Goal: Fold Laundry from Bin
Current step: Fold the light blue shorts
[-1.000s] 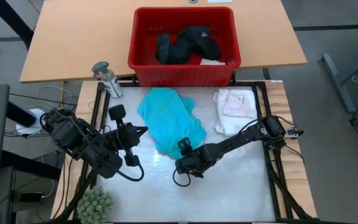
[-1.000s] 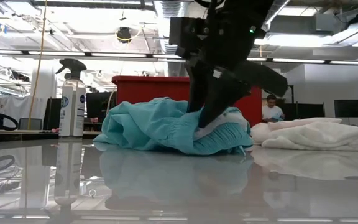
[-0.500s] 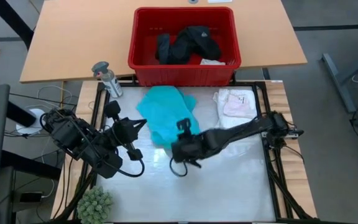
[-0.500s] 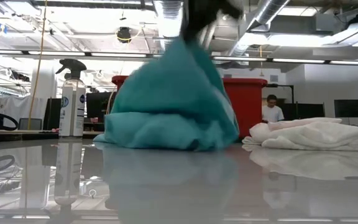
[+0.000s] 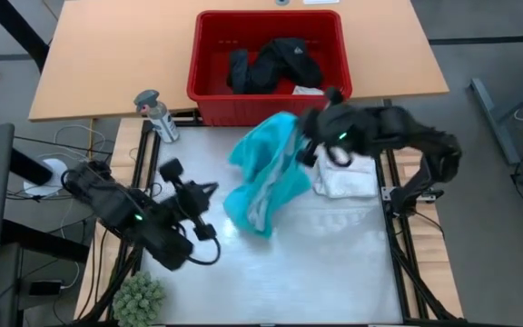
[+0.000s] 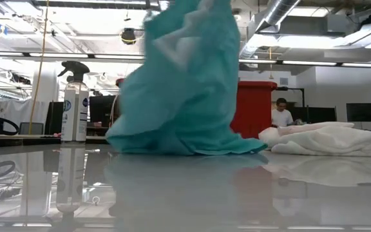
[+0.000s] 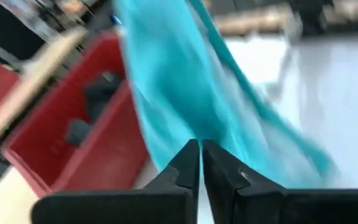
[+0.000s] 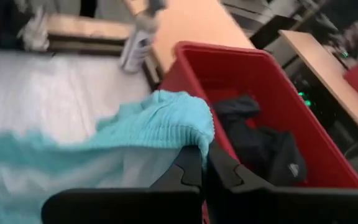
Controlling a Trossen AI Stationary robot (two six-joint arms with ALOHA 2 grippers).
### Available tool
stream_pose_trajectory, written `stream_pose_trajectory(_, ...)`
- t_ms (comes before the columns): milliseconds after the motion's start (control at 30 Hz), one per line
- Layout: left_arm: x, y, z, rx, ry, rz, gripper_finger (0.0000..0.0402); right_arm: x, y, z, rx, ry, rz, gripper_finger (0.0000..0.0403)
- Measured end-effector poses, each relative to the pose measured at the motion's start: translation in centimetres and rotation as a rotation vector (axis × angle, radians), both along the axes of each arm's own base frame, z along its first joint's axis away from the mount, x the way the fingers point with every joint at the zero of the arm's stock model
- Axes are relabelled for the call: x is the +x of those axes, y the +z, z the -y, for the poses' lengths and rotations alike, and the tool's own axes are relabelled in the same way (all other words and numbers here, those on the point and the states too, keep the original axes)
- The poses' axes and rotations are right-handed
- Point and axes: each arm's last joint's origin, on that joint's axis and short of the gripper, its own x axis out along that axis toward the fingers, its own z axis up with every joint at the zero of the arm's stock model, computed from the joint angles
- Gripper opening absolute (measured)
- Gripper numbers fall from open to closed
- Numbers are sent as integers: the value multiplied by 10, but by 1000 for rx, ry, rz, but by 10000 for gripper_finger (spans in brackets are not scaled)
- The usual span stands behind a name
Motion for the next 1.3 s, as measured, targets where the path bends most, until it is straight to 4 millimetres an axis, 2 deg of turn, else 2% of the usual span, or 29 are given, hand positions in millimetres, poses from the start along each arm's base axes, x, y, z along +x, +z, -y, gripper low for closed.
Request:
stream_pose_trajectory(100, 14, -37, 4, -59, 12, -103, 40, -17, 10, 6, 22, -33, 55, 20)
stream_pose_trajectory(200, 36, -77, 9, -88, 32, -88, 85, -24, 12, 10, 22, -48, 55, 20)
stream_pose_trajectory(267, 52, -100, 11, -131, 22, -43, 119, -23, 12, 13, 23, -59, 52, 20)
stream_pose_trajectory(367, 75, -134, 10, -189, -91, -37, 167, -18, 9, 17, 21, -71, 36, 20)
stream_pose_trajectory(467, 96, -163, 4, -148, -191, 12, 204, -9, 1, 23, 14, -91, -6, 20)
stream_pose_trajectory(600, 116, -189, -7, -40, -209, 114, 222, 4, -7, 31, 22, -109, -35, 20)
stream_pose_trajectory(800, 150, -226, 0, 196, -384, 70, 224, 7, -9, 38, 67, -111, -21, 20)
stream_pose_trajectory(900, 173, -247, 5, 252, -436, -6, 224, 7, -9, 38, 78, -94, -19, 20)
stream_pose_trajectory(1033, 213, -274, 2, 320, -379, -131, 224, 6, -7, 36, 54, -62, -27, 20)
stream_pose_trajectory(1200, 268, -285, -13, 392, -208, -239, 224, 4, -5, 33, 71, 2, -33, 20)
stream_pose_trajectory(1300, 290, -284, -26, 382, -162, -319, 224, 3, -4, 32, 67, 23, -40, 20)
